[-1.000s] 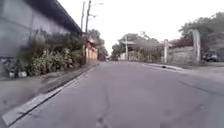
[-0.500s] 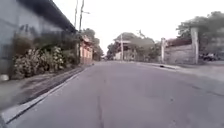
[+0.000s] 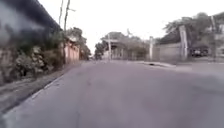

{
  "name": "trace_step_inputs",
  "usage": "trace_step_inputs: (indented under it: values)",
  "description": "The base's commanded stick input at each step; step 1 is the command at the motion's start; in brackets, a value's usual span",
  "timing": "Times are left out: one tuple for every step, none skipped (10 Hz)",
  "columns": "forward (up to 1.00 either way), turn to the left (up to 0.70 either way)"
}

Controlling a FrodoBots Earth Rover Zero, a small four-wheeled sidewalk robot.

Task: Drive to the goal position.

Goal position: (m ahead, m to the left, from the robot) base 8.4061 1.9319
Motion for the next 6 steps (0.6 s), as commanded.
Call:
trace_step_inputs:
  values:
    - [1.00, 0.00]
    - [1.00, 0.00]
    - [1.00, 0.00]
    - [1.00, 0.00]
    - [1.00, 0.00]
    - [1.00, 0.00]
